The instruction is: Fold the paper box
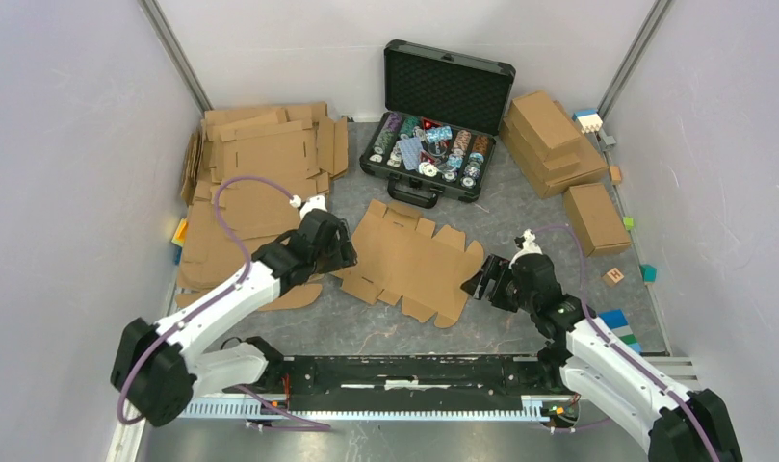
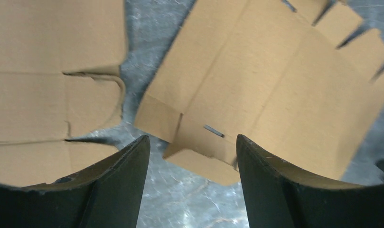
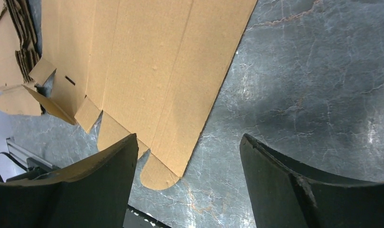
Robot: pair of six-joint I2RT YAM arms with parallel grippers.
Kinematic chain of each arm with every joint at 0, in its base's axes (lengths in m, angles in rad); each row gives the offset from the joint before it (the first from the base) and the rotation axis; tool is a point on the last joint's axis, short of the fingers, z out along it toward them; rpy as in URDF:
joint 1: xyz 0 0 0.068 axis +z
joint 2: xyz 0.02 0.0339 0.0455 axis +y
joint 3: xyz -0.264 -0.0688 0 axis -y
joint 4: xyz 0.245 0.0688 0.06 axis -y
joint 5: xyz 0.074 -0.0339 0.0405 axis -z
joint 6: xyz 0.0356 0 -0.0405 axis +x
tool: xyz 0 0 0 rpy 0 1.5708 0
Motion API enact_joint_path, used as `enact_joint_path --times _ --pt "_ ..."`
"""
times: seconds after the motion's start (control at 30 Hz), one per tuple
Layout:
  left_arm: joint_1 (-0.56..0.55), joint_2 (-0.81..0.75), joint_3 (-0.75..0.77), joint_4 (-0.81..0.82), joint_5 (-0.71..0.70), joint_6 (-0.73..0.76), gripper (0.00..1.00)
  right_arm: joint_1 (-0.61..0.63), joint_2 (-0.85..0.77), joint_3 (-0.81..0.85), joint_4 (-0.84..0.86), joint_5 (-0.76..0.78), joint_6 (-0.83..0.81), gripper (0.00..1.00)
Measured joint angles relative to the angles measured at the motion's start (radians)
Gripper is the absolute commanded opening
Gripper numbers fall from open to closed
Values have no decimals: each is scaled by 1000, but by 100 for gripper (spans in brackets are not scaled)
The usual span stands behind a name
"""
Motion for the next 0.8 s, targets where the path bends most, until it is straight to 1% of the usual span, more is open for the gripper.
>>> enact_joint_path --times 0.13,0.27,0.37,0.47,0.6,0.8 --pt "39 101 37 -7 -30 54 69 0 -20 -27 32 -39 -18 85" --pt "89 121 37 -10 -33 68 66 0 -21 -43 57 -85 -45 83" --pt "114 127 28 -6 -18 68 67 0 -14 -43 71 -109 -66 82" --pt "121 123 -24 13 7 63 68 0 -13 -43 82 -126 -80 82" --pt "140 116 -114 40 79 48 68 0 -27 -47 99 -135 -92 82" --pt "170 175 -128 101 164 28 58 0 -47 -47 106 -143 -111 82"
